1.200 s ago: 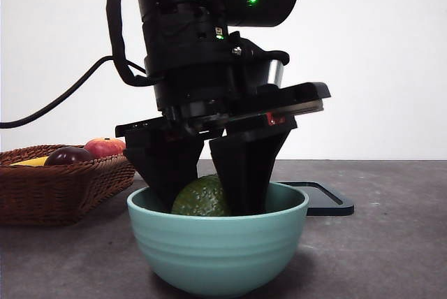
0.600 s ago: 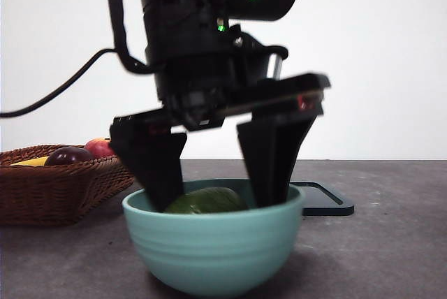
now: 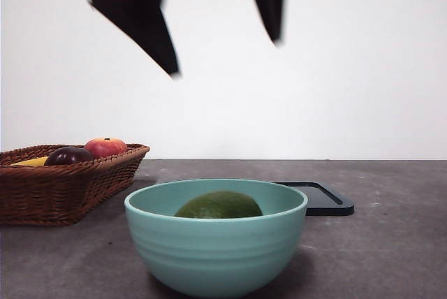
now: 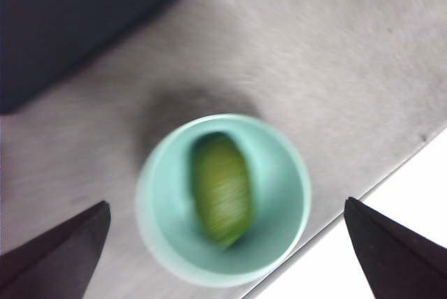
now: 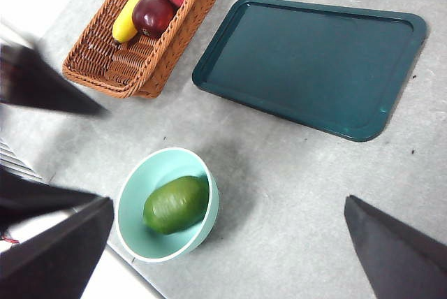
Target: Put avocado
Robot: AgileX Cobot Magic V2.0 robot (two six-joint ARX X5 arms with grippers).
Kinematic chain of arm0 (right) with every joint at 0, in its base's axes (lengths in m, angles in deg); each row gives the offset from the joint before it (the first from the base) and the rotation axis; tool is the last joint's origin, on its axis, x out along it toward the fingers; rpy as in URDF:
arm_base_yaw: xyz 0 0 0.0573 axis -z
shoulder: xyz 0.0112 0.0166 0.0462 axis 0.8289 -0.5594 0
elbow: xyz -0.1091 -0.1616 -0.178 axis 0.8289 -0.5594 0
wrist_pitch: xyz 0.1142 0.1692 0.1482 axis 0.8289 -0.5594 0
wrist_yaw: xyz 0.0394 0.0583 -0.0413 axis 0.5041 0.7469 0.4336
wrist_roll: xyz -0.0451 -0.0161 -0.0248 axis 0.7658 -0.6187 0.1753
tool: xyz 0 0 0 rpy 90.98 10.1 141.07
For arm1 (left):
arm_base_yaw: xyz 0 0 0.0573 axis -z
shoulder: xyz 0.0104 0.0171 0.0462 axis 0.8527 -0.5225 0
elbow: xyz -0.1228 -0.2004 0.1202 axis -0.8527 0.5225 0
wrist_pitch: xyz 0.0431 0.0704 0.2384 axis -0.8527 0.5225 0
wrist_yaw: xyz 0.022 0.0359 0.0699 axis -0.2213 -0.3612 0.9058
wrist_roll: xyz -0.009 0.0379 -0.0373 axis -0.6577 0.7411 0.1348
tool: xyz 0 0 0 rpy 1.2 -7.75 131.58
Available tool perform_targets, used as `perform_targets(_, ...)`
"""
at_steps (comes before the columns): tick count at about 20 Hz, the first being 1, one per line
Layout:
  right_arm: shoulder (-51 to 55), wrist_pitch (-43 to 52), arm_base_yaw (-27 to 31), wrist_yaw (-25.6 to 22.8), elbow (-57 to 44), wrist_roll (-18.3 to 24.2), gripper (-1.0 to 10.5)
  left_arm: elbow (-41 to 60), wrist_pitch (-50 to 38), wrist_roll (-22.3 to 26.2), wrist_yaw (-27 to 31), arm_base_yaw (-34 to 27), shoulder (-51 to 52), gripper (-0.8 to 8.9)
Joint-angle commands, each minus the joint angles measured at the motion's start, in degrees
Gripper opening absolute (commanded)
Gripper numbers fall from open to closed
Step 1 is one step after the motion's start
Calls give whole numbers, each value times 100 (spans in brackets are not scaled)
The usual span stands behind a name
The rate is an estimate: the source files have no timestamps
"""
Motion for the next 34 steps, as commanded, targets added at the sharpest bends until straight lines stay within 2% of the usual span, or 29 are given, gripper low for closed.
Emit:
perform_targets(1,-22,17,-26,9,105,63,557,-120,256,151,474,63,501,561)
perform_targets(5,-22,13,-26,175,105,57,557,-109,758,173,1198,63,1585,562)
perform_targets(9,-22,15,-26,205,105,57,557,184,745,310,1200,66,2789,561)
perform_targets(19,-26,-50,-28,140,105,59,557,2448,358,448,1200,63,5976,561)
perform_targets(24,-31,-4,-151,92,105,-20,556,2660,498,505,1200,63,6367,561)
perform_targets(27,-201,466,-474,79,111,-573,556,2660,354,667,1200,63,6367,561)
perform_targets(30,-599,1027,-1078,-267,116,-990,556,2660,293,743,1200,63,6367,561)
perform_targets(34,-1532,1003,-1882,-907,243,-1091,556,2660,293,745,1200,63,6367,561)
